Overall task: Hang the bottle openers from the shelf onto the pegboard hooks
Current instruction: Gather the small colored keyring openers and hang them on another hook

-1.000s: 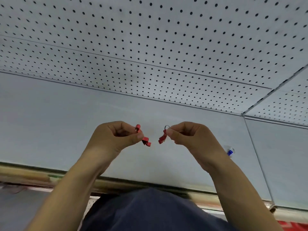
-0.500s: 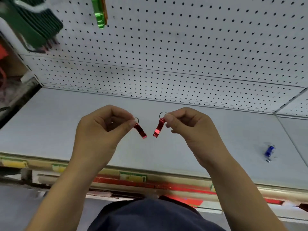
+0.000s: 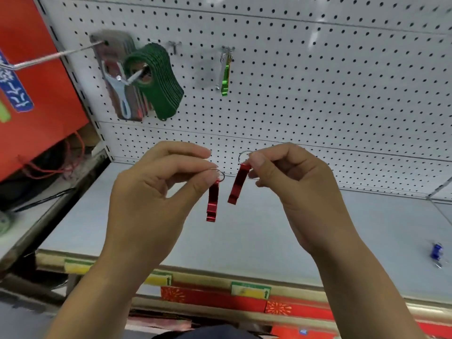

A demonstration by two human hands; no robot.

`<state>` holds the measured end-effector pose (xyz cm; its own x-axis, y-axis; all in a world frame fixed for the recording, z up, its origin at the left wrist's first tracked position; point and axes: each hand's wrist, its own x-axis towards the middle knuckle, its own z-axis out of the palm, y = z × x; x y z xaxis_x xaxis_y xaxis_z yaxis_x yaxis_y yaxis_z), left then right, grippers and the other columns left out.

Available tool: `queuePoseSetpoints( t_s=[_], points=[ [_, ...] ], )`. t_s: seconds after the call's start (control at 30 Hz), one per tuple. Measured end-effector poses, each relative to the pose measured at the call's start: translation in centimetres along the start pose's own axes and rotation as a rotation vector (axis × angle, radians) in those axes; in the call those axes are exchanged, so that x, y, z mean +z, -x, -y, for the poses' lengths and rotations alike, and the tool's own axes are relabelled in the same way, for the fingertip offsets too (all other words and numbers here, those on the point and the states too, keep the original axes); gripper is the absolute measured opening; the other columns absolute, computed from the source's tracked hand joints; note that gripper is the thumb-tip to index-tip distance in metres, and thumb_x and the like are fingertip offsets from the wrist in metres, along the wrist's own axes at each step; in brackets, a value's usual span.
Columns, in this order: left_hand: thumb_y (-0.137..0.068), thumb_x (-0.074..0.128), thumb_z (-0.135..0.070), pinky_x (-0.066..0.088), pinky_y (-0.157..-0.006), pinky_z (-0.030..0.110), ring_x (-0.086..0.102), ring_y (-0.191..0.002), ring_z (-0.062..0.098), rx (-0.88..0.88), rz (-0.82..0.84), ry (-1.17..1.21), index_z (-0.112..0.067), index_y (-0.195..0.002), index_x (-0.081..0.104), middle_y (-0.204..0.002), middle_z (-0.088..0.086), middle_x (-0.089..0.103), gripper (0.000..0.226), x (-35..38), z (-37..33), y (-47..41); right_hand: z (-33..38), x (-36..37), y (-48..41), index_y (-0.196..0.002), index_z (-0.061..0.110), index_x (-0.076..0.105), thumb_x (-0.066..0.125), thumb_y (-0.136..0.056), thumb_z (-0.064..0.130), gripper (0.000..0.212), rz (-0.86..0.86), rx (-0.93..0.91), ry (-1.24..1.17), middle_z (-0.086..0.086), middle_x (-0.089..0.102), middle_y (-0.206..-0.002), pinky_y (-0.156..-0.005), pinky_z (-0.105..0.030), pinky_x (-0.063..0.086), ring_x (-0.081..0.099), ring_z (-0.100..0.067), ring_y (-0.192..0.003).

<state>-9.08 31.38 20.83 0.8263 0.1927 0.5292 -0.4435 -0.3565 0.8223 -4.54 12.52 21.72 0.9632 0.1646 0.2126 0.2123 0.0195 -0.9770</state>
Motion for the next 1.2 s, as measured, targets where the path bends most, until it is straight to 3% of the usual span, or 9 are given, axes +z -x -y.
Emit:
queuePoseSetpoints(
  t_s=[0.17,0.3,0.43,0.53,0.77,1.2],
  points=[
    [-0.086,0.078,-0.012,0.057,-0.084,0.035,0.07,-0.098,0.027,0.179,-0.045,0.021,-0.024,-0.093,0.073,-0.097,-0.002,0.073,0.014,-1.8,-0.9,-1.4,2.2,1.9,-0.4,-0.084,0.018,0.075,0.074,-0.077,0.035,0.018,-0.031,-0.089,-0.001,-0.003,0.078,-0.09,-0.078,-0.023,0.055,0.071,-0.013,-0.085],
    [-0.089,0.075,-0.015,0.057,-0.08,0.039,0.069,-0.094,0.027,0.262,-0.052,0.02,-0.021,-0.095,0.072,-0.096,-0.001,0.073,0.009,-2.2,-1.5,-2.7,3.6,2.8,-1.1,-0.081,0.02,0.074,0.074,-0.077,0.034,0.015,-0.064,-0.155,-0.04,-0.006,0.077,-0.087,-0.075,-0.021,0.054,0.07,-0.014,-0.082],
    [-0.088,0.075,-0.015,0.055,-0.079,0.041,0.068,-0.093,0.03,0.245,-0.048,0.107,-0.018,-0.095,0.073,-0.094,0.001,0.074,0.008,-2.1,-1.3,-4.0,4.5,3.6,-2.8,-0.083,0.019,0.074,0.075,-0.083,0.029,0.01,-0.074,-0.162,-0.054,-0.011,0.076,-0.088,-0.076,-0.025,0.055,0.069,-0.017,-0.082],
    [-0.088,0.075,-0.015,0.051,-0.078,0.034,0.068,-0.092,0.028,0.21,-0.049,0.144,-0.019,-0.095,0.074,-0.093,-0.001,0.074,0.007,-1.7,-1.0,-4.5,4.7,3.9,-4.2,-0.086,0.016,0.073,0.073,-0.09,0.02,0.006,-0.088,-0.156,-0.05,-0.008,0.075,-0.085,-0.075,-0.027,0.055,0.07,-0.016,-0.081],
    [-0.086,0.076,-0.01,0.052,-0.079,0.026,0.07,-0.093,0.024,0.169,-0.061,0.151,-0.02,-0.096,0.076,-0.093,-0.004,0.075,0.013,-1.3,-0.9,-5.0,4.6,4.2,-6.2,-0.088,0.015,0.074,0.072,-0.092,0.02,0.007,-0.036,-0.084,0.014,-0.006,0.077,-0.089,-0.075,-0.027,0.054,0.069,-0.014,-0.081],
    [-0.089,0.076,-0.015,0.055,-0.082,0.034,0.069,-0.098,0.021,0.142,-0.09,0.181,-0.021,-0.099,0.078,-0.096,-0.002,0.074,0.012,0.6,-0.4,-7.6,3.8,4.0,-7.4,-0.093,0.015,0.076,0.07,-0.093,0.021,0.009,-0.079,-0.018,0.021,0.001,0.076,-0.086,-0.078,-0.031,0.056,0.069,-0.01,-0.08]
  ],
)
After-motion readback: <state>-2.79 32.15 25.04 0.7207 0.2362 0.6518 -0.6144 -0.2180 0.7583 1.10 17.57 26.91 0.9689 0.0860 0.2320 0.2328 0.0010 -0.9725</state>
